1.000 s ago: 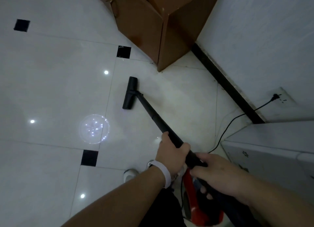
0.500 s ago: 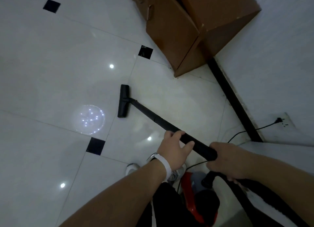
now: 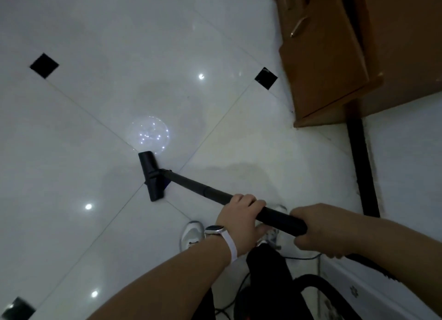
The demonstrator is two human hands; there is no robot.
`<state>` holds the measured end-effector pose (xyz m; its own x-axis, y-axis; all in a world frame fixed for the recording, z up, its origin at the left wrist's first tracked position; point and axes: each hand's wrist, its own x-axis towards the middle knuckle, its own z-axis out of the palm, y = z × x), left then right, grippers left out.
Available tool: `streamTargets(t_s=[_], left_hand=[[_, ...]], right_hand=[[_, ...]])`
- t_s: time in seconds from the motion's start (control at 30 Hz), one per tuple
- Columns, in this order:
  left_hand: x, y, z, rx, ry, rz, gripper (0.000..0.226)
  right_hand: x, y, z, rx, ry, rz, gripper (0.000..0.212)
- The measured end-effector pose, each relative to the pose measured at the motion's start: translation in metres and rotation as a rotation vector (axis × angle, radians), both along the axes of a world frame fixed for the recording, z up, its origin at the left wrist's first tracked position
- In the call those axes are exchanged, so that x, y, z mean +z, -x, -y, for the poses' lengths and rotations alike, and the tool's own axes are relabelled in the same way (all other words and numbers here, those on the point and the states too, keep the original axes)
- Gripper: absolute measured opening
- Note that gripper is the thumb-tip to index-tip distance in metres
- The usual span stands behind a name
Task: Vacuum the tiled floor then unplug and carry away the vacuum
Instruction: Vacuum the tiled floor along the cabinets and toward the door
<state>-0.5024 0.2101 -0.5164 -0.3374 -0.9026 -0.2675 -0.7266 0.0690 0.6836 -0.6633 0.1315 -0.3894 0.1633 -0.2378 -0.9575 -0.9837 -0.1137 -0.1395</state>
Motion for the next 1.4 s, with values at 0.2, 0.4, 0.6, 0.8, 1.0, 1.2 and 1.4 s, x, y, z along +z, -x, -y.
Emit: streamTargets(t_s=[0.2,0.4,0.6,0.8,1.0,1.2,1.4], left_hand=[[-0.011,0.006,0.023,0.165,-0.110,0.023,0.046],[-0.006,0.083,0.068,0.306,-0.132,-0.015,0.047],[0.008,0.180,0.116,0.319,-0.245,-0.078,0.048],[0.015,0.217,0.136,0.267,-0.255,-0.055,0.047],[0.030,0.227,0.140,0.256,-0.168,-0.070,0.044],[0.024,0.207,0.126,0.313,-0.209,-0.089,0.045],[0.009,0.149,0.090,0.422,-0.211,-0.065,0.044]], right_hand=[[-0.022,0.004,0.027,0.314,0.210,0.004,0.027],[-0.005,0.070,0.086,0.446,0.335,0.003,0.028],[0.012,0.157,0.132,0.490,0.269,-0.061,0.029],[0.020,0.197,0.148,0.497,0.259,-0.038,0.028],[0.034,0.212,0.162,0.494,0.278,-0.034,0.028],[0.027,0.178,0.152,0.600,0.262,-0.089,0.031],[0.016,0.109,0.128,0.655,0.225,-0.102,0.027]])
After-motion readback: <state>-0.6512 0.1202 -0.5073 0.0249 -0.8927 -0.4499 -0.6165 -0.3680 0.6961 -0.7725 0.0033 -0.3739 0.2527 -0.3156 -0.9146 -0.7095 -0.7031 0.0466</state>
